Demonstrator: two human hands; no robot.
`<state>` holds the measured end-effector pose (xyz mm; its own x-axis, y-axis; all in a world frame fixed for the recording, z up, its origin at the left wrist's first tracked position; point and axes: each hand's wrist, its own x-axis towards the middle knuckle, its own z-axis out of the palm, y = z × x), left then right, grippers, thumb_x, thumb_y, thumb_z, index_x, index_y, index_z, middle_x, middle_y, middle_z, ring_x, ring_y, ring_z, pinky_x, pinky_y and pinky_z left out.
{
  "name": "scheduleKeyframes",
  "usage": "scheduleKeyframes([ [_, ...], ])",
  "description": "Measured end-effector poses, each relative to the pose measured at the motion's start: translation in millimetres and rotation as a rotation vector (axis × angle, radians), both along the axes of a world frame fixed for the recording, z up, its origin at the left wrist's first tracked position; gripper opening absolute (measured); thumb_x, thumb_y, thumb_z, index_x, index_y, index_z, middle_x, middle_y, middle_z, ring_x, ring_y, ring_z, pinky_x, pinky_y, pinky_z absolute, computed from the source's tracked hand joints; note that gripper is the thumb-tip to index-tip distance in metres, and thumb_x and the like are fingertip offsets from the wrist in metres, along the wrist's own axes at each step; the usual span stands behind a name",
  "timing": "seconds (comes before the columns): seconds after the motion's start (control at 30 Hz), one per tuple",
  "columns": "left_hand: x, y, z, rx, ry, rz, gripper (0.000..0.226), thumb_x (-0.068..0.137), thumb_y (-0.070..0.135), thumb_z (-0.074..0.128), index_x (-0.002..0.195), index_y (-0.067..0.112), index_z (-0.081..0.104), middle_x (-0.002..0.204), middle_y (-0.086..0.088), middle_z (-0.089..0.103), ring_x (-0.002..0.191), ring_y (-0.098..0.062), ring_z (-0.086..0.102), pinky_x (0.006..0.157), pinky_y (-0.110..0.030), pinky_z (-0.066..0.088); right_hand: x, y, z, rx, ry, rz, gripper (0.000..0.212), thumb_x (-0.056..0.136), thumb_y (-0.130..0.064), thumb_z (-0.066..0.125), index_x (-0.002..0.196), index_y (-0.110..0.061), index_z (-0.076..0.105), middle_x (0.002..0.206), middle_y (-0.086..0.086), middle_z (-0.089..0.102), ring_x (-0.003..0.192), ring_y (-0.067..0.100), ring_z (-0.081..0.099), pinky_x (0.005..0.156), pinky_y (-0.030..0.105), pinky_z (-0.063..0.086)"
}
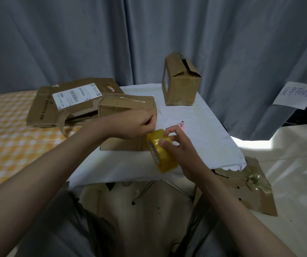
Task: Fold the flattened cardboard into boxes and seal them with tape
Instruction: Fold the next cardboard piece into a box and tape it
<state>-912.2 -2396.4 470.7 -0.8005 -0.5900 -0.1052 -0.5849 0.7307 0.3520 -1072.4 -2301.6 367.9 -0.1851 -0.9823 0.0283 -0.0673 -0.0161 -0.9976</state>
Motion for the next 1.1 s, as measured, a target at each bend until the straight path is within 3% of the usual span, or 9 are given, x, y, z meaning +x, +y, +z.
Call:
scheduleKeyframes([
  [0.17,-15,-12,-17,-0.056,0.002,0.091,0.015,0.103,0.025,0.043,0.095,0.016,0.053,0.097,-0.006,0.058,0.087,-0.020,0.052,0.076,-0.033,0.045,-13,8,4,-0.060,0.100,-0.003,0.012,0.094,-0.025,0.066,0.099,-0.024,0.055,0.094,-0.028,0.059,0.093,0.008,0.063,0.084,0.043,0.056],
  [0.27,-36,-12,-34,-0.131,0.050,0.100,0.012,0.100,0.021,0.048,0.092,0.016,0.054,0.098,-0.004,0.057,0.086,-0.016,0.049,0.070,-0.029,0.039,-29,6,6,-0.100,0.190,-0.034,0.016,0.094,-0.022,0.067,0.099,-0.030,0.054,0.108,-0.013,0.058,0.097,0.010,0.061,0.084,0.039,0.057],
  [0.4,-51,-12,-45,-0.334,0.106,0.120,0.011,0.093,0.024,0.062,0.095,0.023,0.051,0.099,0.003,0.051,0.085,-0.013,0.047,0.064,-0.024,0.032,-54,-4,5,-0.130,0.480,-0.040,0.025,0.092,-0.015,0.068,0.106,-0.026,0.051,0.106,-0.012,0.056,0.094,0.011,0.059,0.078,0.039,0.057],
  [0.53,-44,-29,-42,-0.420,0.256,0.194,0.002,0.096,0.020,0.058,0.097,0.019,0.058,0.103,-0.001,0.054,0.089,-0.014,0.050,0.074,-0.027,0.039,-76,-19,-9,-0.115,0.710,0.005,0.059,0.085,-0.008,0.072,0.130,-0.032,0.042,0.121,0.000,0.055,0.102,0.019,0.056,0.088,0.042,0.051],
  [0.63,-32,-56,-41,-0.460,0.403,0.275,0.018,0.099,0.017,0.054,0.108,0.014,0.069,0.111,-0.003,0.061,0.099,-0.015,0.055,0.085,-0.022,0.038,-82,-26,-25,-0.096,0.862,0.094,0.076,0.082,-0.006,0.073,0.140,-0.038,0.035,0.138,-0.004,0.048,0.116,0.015,0.052,0.098,0.040,0.048],
  [0.77,-25,-81,-47,-0.372,0.406,0.255,0.022,0.096,0.028,0.061,0.112,0.017,0.073,0.114,-0.001,0.068,0.105,-0.017,0.061,0.093,-0.028,0.046,-73,-24,-42,-0.079,1.003,0.103,0.069,0.085,-0.010,0.072,0.141,-0.033,0.038,0.141,-0.004,0.046,0.125,0.018,0.049,0.101,0.036,0.046],
  [0.93,-28,-89,-59,-0.366,0.431,0.204,0.009,0.084,0.034,0.076,0.087,0.026,0.075,0.089,0.008,0.063,0.087,-0.011,0.052,0.074,-0.027,0.043,-78,-40,-42,-0.084,1.073,0.133,0.057,0.078,-0.026,0.081,0.128,-0.029,0.055,0.127,0.000,0.053,0.118,0.021,0.050,0.099,0.036,0.045],
  [1.0,-28,-90,-64,-0.385,0.442,0.201,0.010,0.081,0.035,0.079,0.086,0.027,0.075,0.088,0.010,0.060,0.087,-0.010,0.050,0.070,-0.025,0.039,-74,-57,-31,-0.147,0.935,-0.016,0.039,0.076,-0.031,0.083,0.112,-0.026,0.066,0.110,0.001,0.056,0.100,0.018,0.055,0.089,0.028,0.046],
  [1.1,-26,-92,-70,-0.424,0.432,0.162,0.013,0.079,0.036,0.080,0.085,0.027,0.073,0.090,0.010,0.060,0.086,-0.008,0.047,0.067,-0.024,0.038,-50,-80,-4,-0.213,0.611,-0.234,0.006,0.085,-0.018,0.074,0.090,-0.018,0.071,0.085,-0.001,0.066,0.076,0.011,0.060,0.074,0.024,0.051],
])
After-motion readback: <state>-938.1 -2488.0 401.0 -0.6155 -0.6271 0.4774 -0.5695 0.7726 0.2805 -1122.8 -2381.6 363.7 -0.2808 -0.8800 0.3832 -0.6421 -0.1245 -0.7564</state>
